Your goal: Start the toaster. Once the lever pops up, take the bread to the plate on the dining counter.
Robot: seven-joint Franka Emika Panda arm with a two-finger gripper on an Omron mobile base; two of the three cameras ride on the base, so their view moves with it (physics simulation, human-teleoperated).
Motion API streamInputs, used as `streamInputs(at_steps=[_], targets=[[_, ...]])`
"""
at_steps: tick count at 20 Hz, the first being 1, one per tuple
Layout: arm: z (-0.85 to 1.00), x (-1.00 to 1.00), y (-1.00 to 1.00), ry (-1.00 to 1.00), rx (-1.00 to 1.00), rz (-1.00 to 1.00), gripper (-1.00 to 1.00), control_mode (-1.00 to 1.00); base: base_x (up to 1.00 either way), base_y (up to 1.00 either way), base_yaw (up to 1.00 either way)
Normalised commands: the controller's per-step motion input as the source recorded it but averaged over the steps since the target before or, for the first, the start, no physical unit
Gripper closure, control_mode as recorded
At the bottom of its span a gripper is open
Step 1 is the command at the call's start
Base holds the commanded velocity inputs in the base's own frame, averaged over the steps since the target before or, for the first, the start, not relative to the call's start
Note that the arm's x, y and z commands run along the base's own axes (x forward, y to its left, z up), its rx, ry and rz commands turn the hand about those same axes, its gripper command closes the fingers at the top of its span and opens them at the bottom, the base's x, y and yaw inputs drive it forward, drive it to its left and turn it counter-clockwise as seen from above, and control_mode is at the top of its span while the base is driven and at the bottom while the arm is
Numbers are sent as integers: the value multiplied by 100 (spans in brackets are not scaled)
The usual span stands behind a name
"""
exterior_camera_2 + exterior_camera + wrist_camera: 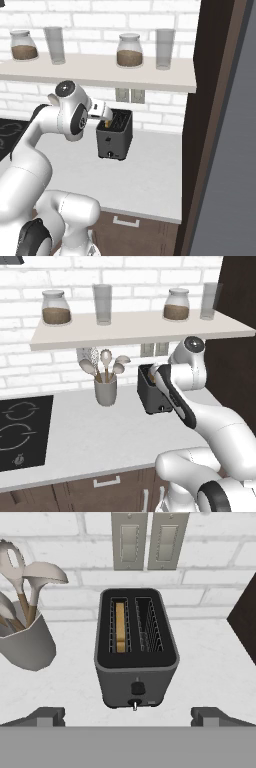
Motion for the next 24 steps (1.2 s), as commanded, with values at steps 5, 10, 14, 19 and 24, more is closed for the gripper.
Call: streamInputs(at_steps=[5,10,14,19,24], targets=[[0,0,0,0,0,0,-100,-100,0,0,0],[0,0,0,0,0,0,-100,-100,0,0,0],[0,0,0,0,0,0,-100,-100,0,0,0],[0,0,0,0,0,0,-100,-100,0,0,0],[0,0,0,0,0,0,-100,-100,0,0,0]])
